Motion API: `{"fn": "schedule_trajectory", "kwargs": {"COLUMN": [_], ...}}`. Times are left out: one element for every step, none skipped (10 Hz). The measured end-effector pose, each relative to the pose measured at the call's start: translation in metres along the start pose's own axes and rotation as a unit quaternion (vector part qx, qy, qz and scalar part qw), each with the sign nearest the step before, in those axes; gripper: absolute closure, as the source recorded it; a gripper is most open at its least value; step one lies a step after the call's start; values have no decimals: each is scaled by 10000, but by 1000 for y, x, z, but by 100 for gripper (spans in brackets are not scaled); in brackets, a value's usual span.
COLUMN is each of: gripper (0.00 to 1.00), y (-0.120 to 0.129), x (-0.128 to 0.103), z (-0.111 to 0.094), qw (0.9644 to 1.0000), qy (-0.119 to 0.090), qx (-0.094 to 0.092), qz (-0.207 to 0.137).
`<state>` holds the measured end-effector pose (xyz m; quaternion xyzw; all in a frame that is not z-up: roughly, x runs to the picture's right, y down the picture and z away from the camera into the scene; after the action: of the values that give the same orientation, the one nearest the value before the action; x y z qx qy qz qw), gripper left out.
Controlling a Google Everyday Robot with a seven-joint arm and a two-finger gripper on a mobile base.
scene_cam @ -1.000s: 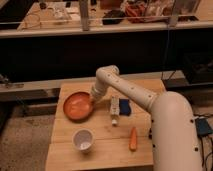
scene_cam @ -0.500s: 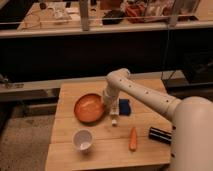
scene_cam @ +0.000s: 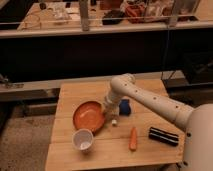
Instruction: Drag the ceramic bowl in a circle
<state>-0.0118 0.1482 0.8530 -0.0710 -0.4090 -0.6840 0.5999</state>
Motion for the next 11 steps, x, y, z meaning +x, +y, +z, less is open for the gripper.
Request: {"fn": "schedule_trajectory", "kwargs": {"gripper": [100, 100, 100, 100, 100, 100, 100, 100, 100, 100, 100], "y": [-12, -28, -35, -45, -51, -55, -58, -60, -58, -54, -48], "x": [5, 14, 19, 28, 38, 50, 59, 73, 81, 88, 93], "z": [7, 16, 21, 27, 32, 35, 37, 41, 44, 45, 44], "qw": [9998, 9989, 9982, 9969, 9955, 9944, 9938, 9934, 9939, 9947, 9959], "qy": [-35, -81, -111, -152, -179, -173, -163, -142, -135, -109, -76], "qx": [100, 192, 233, 272, 301, 324, 346, 403, 475, 521, 525], "qz": [-189, -424, -543, -717, -882, -990, -1045, -1066, -985, -879, -735]}}
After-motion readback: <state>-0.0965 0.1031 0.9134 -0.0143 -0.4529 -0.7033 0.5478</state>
